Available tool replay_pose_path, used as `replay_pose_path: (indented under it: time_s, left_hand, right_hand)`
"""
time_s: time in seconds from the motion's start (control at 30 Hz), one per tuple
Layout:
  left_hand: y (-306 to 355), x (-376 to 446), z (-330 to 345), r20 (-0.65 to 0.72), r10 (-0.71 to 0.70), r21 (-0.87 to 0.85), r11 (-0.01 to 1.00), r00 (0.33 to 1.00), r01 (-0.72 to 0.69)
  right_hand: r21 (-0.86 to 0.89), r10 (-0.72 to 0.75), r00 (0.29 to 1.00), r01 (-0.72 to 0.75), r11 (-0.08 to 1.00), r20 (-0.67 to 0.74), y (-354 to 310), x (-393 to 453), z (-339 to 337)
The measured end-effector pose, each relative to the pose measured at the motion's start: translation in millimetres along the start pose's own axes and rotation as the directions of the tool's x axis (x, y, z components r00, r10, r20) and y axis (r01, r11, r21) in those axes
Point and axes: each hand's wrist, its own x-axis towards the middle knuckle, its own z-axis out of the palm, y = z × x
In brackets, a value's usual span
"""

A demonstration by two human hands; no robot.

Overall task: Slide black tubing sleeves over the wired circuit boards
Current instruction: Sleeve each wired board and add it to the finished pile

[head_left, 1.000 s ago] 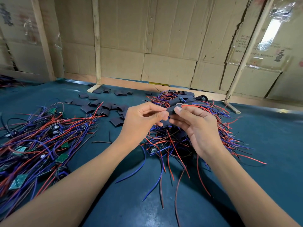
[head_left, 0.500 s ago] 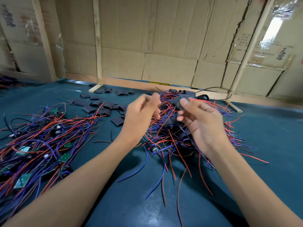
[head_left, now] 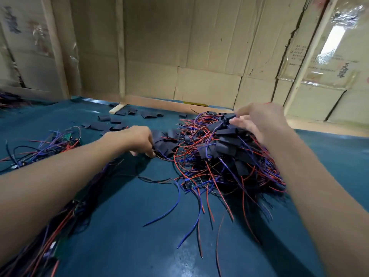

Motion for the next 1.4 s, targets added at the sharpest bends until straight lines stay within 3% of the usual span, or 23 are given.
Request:
replay_pose_path:
  time_s: [0.07, 0.1, 0.13, 0.17, 0.23, 0.27, 0.33, 0.4, 0.5, 0.6, 0.67, 0.7, 0.73, 0.77, 0.8, 0.83, 0.87, 0.97, 1.1, 1.17, 1.3, 1.33, 1.4]
  left_hand:
    - [-2.5, -0.6, -1.2, -0.021, 0.034, 0.002, 0.999, 0.999, -0.034]
    - [-3.1, -2.8, -1.9, -0.037, 0.031, -0.009, 0.999, 0.999, -0.031]
    - [-3.3, -6.4, -2.7, -0.062, 0.029, -0.002, 1.0, 0.998, -0.029]
    - [-2.8, -11.0, -4.6, -0.107, 0.039, 0.024, 0.999, 0.993, -0.037]
    - [-0.2, -24.3, -11.8, -0.27, 0.086, 0.064, 0.995, 0.959, -0.071]
    - [3.0, -33.1, -17.1, -0.352, 0.103, 0.022, 0.995, 0.93, -0.102]
    - [14.3, -53.8, -30.2, -0.374, 0.065, -0.293, 0.938, 0.925, -0.185]
    - [26.4, -75.0, -43.3, -0.172, 0.071, -0.639, 0.751, 0.983, -0.166]
    - [35.9, -96.2, -49.9, 0.039, 0.196, -0.785, 0.613, 0.98, -0.092]
    - [39.1, -103.1, -45.7, 0.062, 0.218, -0.823, 0.563, 0.974, -0.073]
    - [32.8, -100.9, -48.6, 0.119, 0.195, -0.79, 0.613, 0.974, -0.026]
    - [25.5, -100.5, -50.8, 0.152, 0.143, -0.669, 0.743, 0.978, -0.004]
    - [17.1, -100.5, -53.1, 0.176, 0.06, -0.417, 0.909, 0.983, 0.019]
    - [7.6, -101.0, -54.5, 0.172, -0.043, -0.058, 0.997, 0.984, 0.053]
    - [0.5, -104.7, -53.8, 0.143, -0.138, 0.279, 0.956, 0.98, 0.094]
    - [-5.6, -107.2, -49.1, 0.145, -0.216, 0.466, 0.876, 0.966, 0.126]
    - [-9.2, -108.5, -43.3, 0.182, -0.279, 0.518, 0.842, 0.943, 0.15]
    - [-14.7, -104.6, -27.2, 0.218, -0.342, 0.474, 0.856, 0.914, 0.207]
    - [-19.6, -97.3, -19.9, 0.061, -0.256, 0.488, 0.851, 0.965, 0.195]
    - [-24.5, -91.5, -17.0, 0.003, -0.212, 0.397, 0.897, 0.977, 0.193]
    - [-30.6, -77.5, -25.6, -0.204, -0.178, -0.044, 0.984, 0.963, 0.172]
    - [-28.9, -74.5, -29.7, -0.232, -0.163, -0.212, 0.971, 0.959, 0.114]
    - [-19.3, -71.1, -38.7, -0.293, -0.123, -0.552, 0.831, 0.948, -0.062]
  right_hand:
    - [-0.127, -0.093, 0.996, 0.094, 0.987, 0.014, 10.5, -16.5, 7.4]
    - [-0.194, -0.223, 0.975, 0.219, 0.956, 0.001, 18.4, -26.9, 12.4]
    - [-0.259, -0.407, 0.914, 0.392, 0.883, -0.005, 27.4, -37.4, 17.1]
    - [-0.312, -0.589, 0.808, 0.565, 0.763, 0.023, 36.4, -49.0, 22.1]
    - [-0.329, -0.797, 0.579, 0.796, 0.507, 0.171, 58.1, -66.3, 27.5]
    - [-0.316, -0.818, 0.516, 0.843, 0.435, 0.253, 69.9, -73.0, 29.1]
    - [-0.299, -0.761, 0.499, 0.864, 0.404, 0.415, 89.7, -83.4, 31.9]
    - [-0.284, -0.696, 0.477, 0.879, 0.384, 0.537, 99.9, -89.5, 33.6]
    - [-0.223, -0.705, 0.42, 0.906, 0.359, 0.572, 101.2, -94.5, 33.5]
    - [-0.228, -0.709, 0.439, 0.897, 0.378, 0.553, 99.7, -94.7, 31.3]
    - [-0.269, -0.696, 0.478, 0.878, 0.395, 0.536, 100.6, -93.1, 29.3]
    - [-0.292, -0.69, 0.491, 0.871, 0.395, 0.531, 101.7, -91.3, 28.5]
    - [-0.316, -0.684, 0.506, 0.863, 0.395, 0.526, 103.0, -88.9, 27.1]
    - [-0.34, -0.676, 0.524, 0.851, 0.399, 0.518, 104.1, -86.2, 25.6]
    - [-0.362, -0.665, 0.545, 0.838, 0.408, 0.511, 105.0, -83.6, 24.2]
    - [-0.378, -0.655, 0.565, 0.824, 0.421, 0.502, 105.7, -81.1, 23.1]
    - [-0.392, -0.644, 0.587, 0.809, 0.438, 0.491, 106.4, -79.3, 22.1]
    - [-0.414, -0.59, 0.64, 0.768, 0.488, 0.492, 110.0, -76.4, 21.9]
    - [-0.41, -0.56, 0.64, 0.768, 0.492, 0.525, 116.4, -76.7, 23.9]
    - [-0.408, -0.562, 0.635, 0.772, 0.488, 0.529, 117.2, -76.3, 25.5]
    - [-0.402, -0.566, 0.641, 0.767, 0.5, 0.519, 117.4, -76.3, 26.9]
    - [-0.401, -0.566, 0.644, 0.764, 0.505, 0.514, 117.3, -76.5, 27.2]
    - [-0.397, -0.556, 0.674, 0.737, 0.547, 0.487, 117.8, -77.1, 28.0]
